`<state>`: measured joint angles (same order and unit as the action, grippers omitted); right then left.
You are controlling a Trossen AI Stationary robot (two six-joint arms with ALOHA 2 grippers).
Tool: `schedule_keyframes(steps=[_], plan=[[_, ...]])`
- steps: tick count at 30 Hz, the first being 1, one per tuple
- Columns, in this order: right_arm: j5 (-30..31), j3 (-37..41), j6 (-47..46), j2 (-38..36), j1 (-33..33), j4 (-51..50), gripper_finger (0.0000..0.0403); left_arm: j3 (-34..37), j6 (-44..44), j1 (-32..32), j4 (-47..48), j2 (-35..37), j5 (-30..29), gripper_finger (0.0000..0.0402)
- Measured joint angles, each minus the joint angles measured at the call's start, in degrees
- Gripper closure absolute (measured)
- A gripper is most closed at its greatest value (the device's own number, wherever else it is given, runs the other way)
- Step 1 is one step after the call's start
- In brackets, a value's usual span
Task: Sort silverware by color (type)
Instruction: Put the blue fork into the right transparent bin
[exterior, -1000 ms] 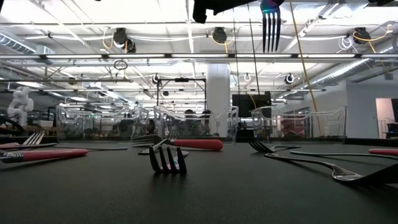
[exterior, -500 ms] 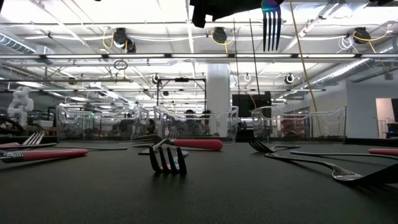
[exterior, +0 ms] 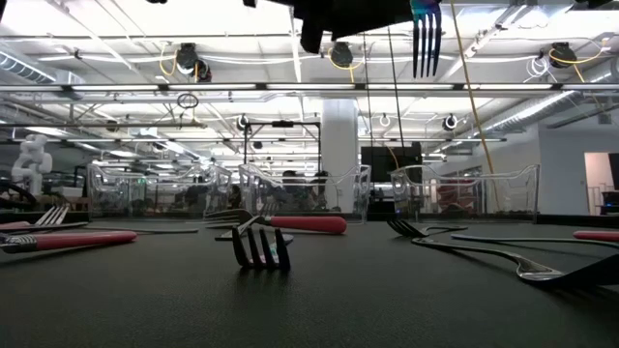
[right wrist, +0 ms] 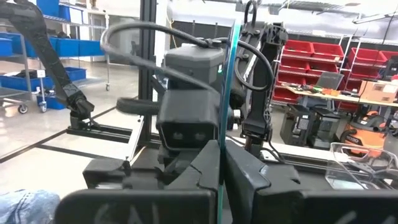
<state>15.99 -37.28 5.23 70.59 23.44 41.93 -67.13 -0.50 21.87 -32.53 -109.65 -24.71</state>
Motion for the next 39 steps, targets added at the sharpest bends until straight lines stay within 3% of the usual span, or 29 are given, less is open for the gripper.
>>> schedule_keyframes(steps=[6, 8, 17, 25, 30, 39], plan=[[0.0, 0.0, 0.0, 0.0, 0.0, 0.1, 0.0396, 0.0, 0.6, -1.0, 0.7, 0.0, 0.3, 0.0371], [-0.1, 0.0, 0.2, 0.0, 0.0, 0.2, 0.0396, 0.0, 0.6, -1.0, 0.6, 0.0, 0.3, 0.0391], [-0.2, 0.0, 0.7, 0.0, 0.0, 0.2, 0.0384, 0.0, 0.4, -1.0, 0.6, 0.0, 0.3, 0.0397], [0.9, 0.0, 0.3, 0.0, 0.0, 0.3, 0.0315, 0.0, 0.1, -1.0, 0.5, 0.0, 0.4, 0.0399], [4.6, 0.0, 0.0, 0.0, 0.0, 0.0, 0.0264, 0.0, -0.1, -1.0, 0.7, 0.0, -0.4, 0.04], [17.7, 0.0, 1.7, 0.0, 1.3, -0.5, 0.0193, 0.0, -4.5, -0.9, 3.1, 0.0, -13.7, 0.0401]])
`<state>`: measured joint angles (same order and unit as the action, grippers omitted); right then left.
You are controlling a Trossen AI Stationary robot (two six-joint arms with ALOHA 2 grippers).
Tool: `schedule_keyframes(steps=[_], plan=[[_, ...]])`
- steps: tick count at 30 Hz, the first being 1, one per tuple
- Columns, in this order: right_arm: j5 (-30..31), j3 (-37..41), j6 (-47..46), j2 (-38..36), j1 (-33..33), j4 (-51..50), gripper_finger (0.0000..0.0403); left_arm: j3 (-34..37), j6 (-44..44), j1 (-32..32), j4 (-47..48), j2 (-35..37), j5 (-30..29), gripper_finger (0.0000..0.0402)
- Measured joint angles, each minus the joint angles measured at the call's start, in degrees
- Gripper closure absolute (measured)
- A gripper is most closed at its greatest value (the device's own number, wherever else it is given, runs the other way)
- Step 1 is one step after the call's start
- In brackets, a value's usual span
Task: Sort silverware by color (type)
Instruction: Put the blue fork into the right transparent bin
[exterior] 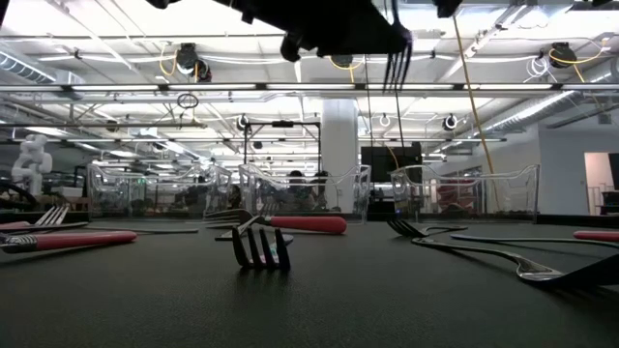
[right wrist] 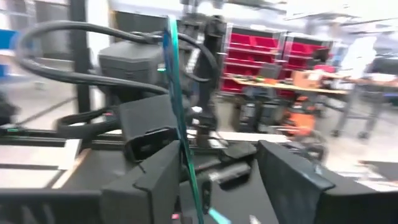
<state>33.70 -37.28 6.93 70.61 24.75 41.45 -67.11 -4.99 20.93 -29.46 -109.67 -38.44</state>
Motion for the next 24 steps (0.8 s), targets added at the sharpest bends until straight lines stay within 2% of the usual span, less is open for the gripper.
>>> schedule_keyframes(steps=[5, 13, 19, 24], plan=[[5.3, 0.0, 5.0, 0.0, 1.2, 0.1, 0.0173, 0.0, -4.6, 0.0, 0.3, 0.0, -4.5, 0.0401], [7.0, -1.8, 7.4, 0.0, 2.5, -2.5, 0.017, 0.0, -5.0, 0.2, 6.2, 0.0, -10.2, 0.0402], [14.6, -7.7, 5.6, 0.0, 4.6, -18.5, 0.015, 0.0, -5.0, 0.2, 10.6, 0.0, -14.8, 0.0401], [14.8, -12.7, 2.4, 0.0, 6.0, -32.2, 0.0123, 0.0, -5.0, 0.2, 15.4, 0.0, -17.2, 0.0401]])
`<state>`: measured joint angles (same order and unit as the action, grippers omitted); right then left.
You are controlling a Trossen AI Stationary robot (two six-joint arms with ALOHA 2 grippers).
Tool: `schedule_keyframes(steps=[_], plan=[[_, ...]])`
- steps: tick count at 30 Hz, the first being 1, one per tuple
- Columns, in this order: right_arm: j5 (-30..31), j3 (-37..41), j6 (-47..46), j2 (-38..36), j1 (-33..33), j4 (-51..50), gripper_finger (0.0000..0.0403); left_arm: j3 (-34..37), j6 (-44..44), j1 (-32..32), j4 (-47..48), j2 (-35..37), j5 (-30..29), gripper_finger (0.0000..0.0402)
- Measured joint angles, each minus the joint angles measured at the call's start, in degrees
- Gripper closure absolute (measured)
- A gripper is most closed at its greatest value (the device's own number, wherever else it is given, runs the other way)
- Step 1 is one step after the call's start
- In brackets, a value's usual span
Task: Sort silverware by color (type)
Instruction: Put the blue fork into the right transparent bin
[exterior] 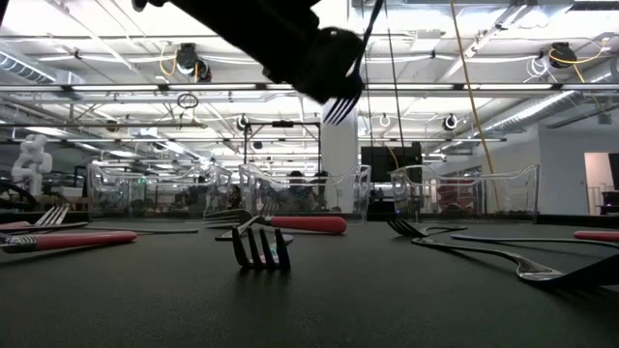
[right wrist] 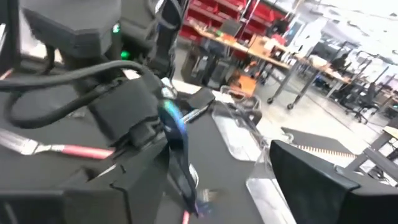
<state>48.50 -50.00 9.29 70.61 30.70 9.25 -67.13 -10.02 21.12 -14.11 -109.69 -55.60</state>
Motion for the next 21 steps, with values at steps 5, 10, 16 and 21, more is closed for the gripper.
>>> schedule_keyframes(steps=[5, 10, 16, 21], plan=[[-0.3, -2.2, 1.3, 0.0, 1.6, -9.1, 0.0113, 0.0, 0.1, 0.0, 4.4, 0.0, -1.2, 0.0401], [-0.4, -2.7, 4.5, 0.0, 3.1, -15.6, 0.0117, 0.0, 0.5, 0.0, 8.7, 0.0, -3.3, 0.0401], [-0.5, -2.7, 8.4, 0.1, 4.9, -15.8, 0.0131, -2.2, 2.0, 0.0, 14.5, 0.0, -3.4, 0.0401], [-0.5, -2.7, 10.4, 1.0, 6.5, -14.1, 0.0147, -6.5, 6.8, 0.1, 24.9, 0.0, -3.4, 0.0401]])
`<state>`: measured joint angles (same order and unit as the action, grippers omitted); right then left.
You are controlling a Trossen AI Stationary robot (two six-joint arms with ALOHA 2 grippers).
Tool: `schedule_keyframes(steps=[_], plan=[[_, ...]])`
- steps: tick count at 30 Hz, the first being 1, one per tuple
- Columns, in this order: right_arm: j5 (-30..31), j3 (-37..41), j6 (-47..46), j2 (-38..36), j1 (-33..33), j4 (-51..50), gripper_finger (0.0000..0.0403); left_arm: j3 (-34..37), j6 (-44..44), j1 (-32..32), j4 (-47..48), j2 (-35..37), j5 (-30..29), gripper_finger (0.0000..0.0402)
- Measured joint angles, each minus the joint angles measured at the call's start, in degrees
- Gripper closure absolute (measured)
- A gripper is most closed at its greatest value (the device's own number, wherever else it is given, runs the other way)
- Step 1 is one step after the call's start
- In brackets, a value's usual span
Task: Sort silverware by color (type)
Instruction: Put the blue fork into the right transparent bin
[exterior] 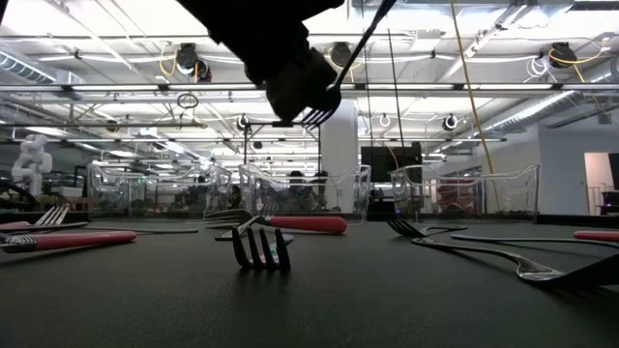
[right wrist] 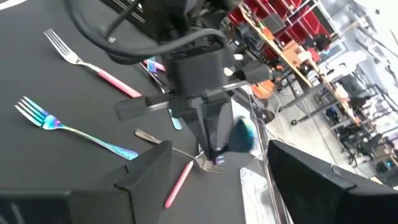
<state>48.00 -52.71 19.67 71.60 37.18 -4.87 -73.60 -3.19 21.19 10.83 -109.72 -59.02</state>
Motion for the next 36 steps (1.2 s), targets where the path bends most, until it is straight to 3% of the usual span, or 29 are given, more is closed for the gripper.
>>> schedule_keyframes(steps=[5, 15, 25, 36], plan=[[1.2, -2.0, 1.4, 2.8, 0.8, 0.5, 0.0158, -2.3, 4.0, 0.3, 6.8, 0.0, 0.3, 0.0401], [4.8, -6.2, 3.3, 8.8, 1.1, -0.2, 0.0179, -2.8, 4.3, 0.7, 9.4, 0.0, 0.5, 0.0401], [5.9, -6.2, 4.6, 9.3, 1.1, -0.1, 0.0215, -2.9, 4.4, 0.7, 9.8, 0.0, 2.3, 0.0401], [5.5, -6.2, 2.2, 9.3, 1.1, -0.1, 0.0292, -2.9, 3.8, 0.7, 9.8, 0.0, 4.5, 0.0401]])
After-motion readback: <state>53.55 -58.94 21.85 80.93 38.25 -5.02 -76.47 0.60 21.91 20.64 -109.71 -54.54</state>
